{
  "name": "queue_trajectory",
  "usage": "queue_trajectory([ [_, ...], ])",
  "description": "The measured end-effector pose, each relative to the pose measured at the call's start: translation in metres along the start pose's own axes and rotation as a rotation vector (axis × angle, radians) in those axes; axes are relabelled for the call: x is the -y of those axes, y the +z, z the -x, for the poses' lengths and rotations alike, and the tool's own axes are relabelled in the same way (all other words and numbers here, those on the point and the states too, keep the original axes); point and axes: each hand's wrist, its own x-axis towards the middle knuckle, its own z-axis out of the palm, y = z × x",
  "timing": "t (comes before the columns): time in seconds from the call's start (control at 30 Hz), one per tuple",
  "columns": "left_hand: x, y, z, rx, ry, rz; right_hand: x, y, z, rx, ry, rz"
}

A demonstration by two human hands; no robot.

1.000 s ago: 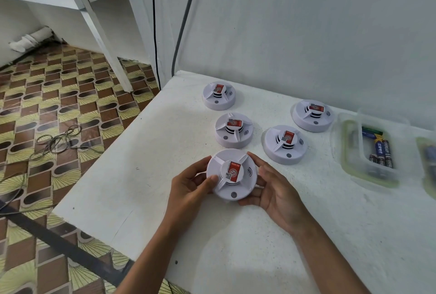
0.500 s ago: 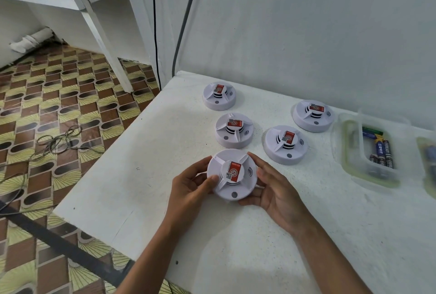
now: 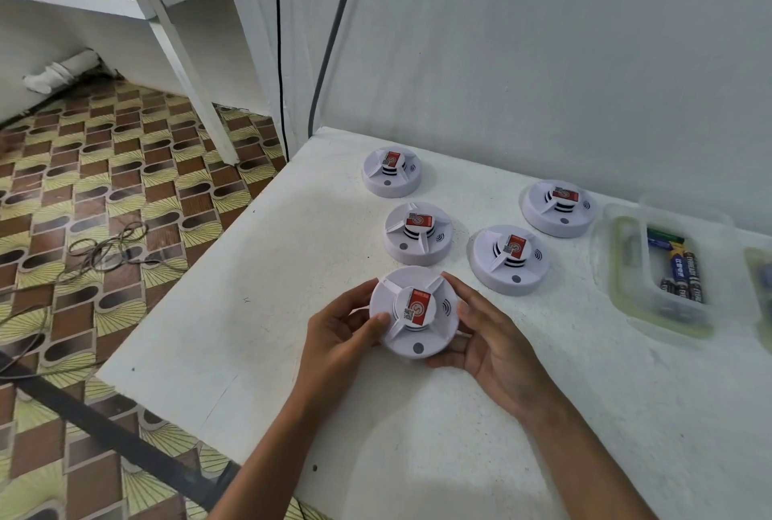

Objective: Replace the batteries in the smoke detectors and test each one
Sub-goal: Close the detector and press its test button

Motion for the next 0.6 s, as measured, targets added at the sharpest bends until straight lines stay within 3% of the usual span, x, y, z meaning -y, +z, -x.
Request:
queue_trajectory([
  [0.6,-0.0006,0.0002,0.0007,0.006,0.002,-0.002,-0.0008,-0.0010,-0.0009,-0.011,0.013,0.015],
])
